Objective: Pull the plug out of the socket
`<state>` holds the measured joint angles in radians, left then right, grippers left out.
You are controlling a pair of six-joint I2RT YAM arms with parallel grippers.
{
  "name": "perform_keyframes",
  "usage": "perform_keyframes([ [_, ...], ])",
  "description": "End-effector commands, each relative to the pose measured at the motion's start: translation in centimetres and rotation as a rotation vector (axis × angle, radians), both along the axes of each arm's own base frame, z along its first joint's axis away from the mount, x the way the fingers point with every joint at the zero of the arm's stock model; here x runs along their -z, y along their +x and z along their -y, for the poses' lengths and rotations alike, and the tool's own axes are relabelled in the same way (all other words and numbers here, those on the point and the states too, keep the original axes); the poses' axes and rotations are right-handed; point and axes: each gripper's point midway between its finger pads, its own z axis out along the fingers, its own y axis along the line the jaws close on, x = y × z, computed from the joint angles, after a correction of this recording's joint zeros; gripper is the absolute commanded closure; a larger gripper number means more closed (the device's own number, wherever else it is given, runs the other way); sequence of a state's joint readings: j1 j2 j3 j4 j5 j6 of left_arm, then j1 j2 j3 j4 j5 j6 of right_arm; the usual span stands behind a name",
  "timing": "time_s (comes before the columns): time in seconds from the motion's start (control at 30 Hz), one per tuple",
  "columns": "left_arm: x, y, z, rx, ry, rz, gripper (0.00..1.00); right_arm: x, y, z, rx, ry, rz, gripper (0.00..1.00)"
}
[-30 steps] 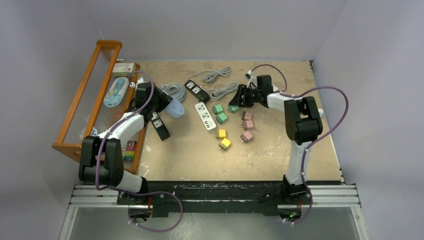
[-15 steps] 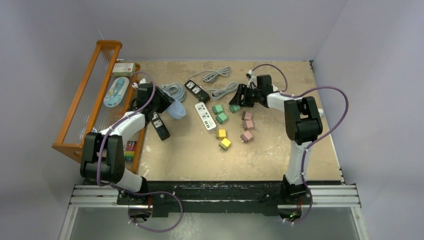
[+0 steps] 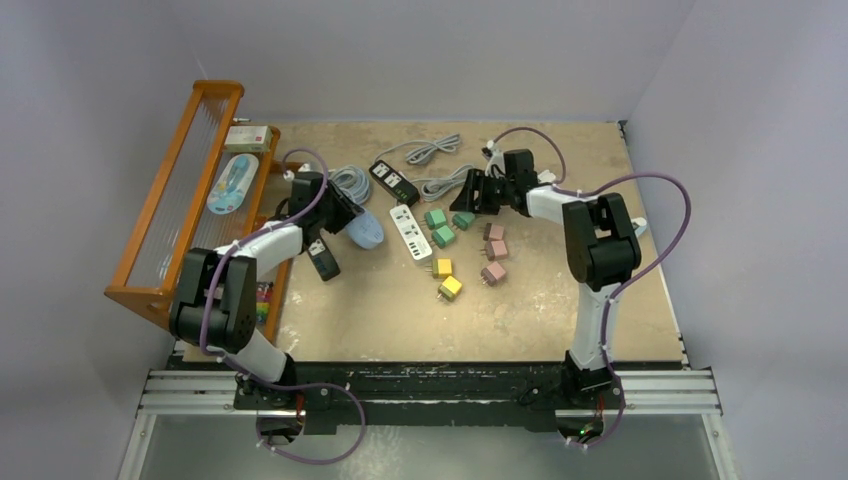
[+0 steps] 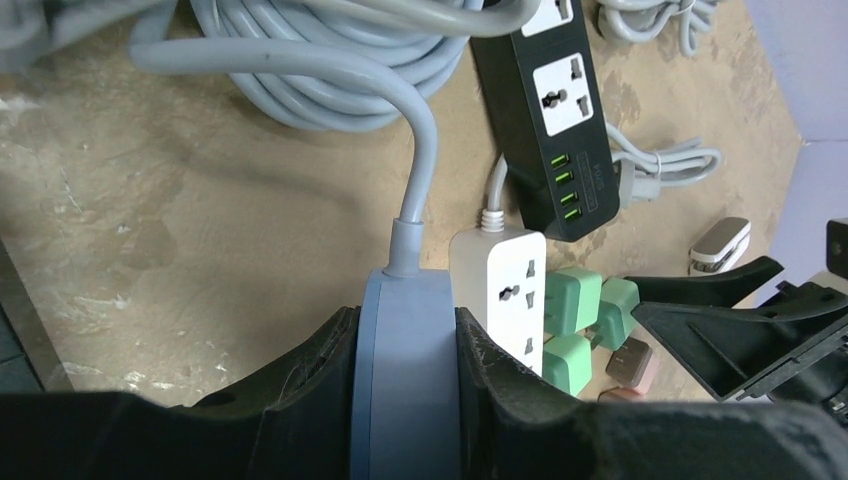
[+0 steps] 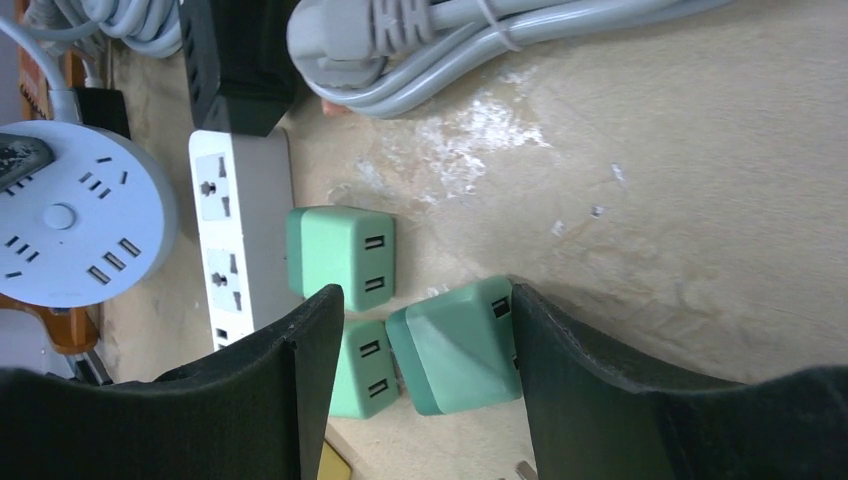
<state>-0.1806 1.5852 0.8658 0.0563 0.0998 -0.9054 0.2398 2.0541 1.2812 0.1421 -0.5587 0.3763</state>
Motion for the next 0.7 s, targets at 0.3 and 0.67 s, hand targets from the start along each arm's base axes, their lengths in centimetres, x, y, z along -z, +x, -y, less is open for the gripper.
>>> perform_keyframes([
  [0.3,1.9,-1.0,-0.9,0.005,0.133,-0.099,0.78,-7.0,1.4,-0.2,0.023,0.008,0.173,0.36],
  [0.67,1.0,-2.2,-6.7,0.009,0.514,-0.226,0.44,-9.8,1.8,1.4,0.078,-0.059,0.279,0.33],
])
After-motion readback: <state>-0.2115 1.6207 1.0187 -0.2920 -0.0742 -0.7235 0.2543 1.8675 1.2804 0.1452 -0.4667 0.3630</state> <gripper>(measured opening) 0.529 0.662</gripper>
